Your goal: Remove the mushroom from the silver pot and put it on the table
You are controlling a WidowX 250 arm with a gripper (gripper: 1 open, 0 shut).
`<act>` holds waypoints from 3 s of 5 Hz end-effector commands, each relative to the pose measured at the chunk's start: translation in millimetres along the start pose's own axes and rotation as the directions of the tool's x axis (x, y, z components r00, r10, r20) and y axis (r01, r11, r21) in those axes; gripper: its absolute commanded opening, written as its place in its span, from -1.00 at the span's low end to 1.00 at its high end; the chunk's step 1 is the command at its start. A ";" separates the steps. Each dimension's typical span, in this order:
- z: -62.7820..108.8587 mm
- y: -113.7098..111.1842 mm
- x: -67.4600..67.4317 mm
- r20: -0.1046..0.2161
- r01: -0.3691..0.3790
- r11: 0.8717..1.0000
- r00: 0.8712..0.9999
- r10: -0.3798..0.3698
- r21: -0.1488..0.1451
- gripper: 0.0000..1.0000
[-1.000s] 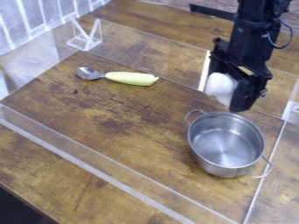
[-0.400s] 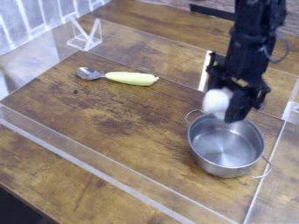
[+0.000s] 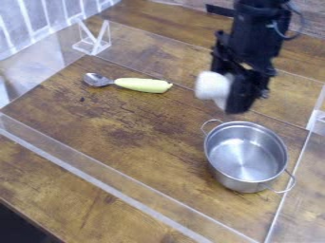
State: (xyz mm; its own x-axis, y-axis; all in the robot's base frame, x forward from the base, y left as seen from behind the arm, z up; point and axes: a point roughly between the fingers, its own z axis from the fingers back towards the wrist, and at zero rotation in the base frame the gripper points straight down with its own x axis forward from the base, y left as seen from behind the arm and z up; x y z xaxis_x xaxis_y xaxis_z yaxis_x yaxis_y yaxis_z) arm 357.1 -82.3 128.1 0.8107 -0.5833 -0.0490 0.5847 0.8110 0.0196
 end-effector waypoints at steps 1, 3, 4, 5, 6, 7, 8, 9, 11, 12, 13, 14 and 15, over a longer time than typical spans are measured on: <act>29.7 14.1 -23.7 0.107 0.059 0.997 0.992 -0.064 0.046 -1.00; 13.1 8.8 -8.3 0.134 0.137 0.990 0.981 -0.140 0.030 1.00; 3.8 -2.9 -2.2 0.142 0.225 0.974 0.964 -0.225 0.018 1.00; -8.3 -15.9 4.2 0.154 0.310 0.951 0.939 -0.307 0.006 1.00; 3.0 -21.2 -1.4 0.152 0.341 0.940 0.929 -0.338 0.004 -1.00; 27.4 -23.8 -14.9 0.141 0.348 0.937 0.927 -0.348 0.023 -1.00; 27.1 9.5 -45.6 0.111 0.161 0.987 0.981 -0.160 0.006 -1.00; 14.3 46.0 -79.3 0.095 -0.016 1.000 0.995 0.017 -0.014 -1.00; 5.7 86.9 -132.3 0.073 -0.119 0.993 0.990 0.119 -0.009 -1.00; -3.6 100.6 -151.2 0.067 -0.128 0.992 0.989 0.128 -0.003 -1.00; -10.1 98.2 -144.1 0.072 -0.127 0.992 0.989 0.127 0.001 1.00; -5.6 92.6 -132.1 0.078 -0.030 1.000 0.997 0.029 0.002 1.00; -5.6 97.7 -122.8 0.086 0.036 0.999 0.996 -0.037 0.010 1.00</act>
State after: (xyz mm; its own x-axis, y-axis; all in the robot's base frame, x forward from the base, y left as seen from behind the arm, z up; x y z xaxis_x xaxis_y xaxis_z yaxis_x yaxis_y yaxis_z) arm 308.8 69.9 116.4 0.7991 -0.6012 0.0050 0.6013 0.7990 -0.0122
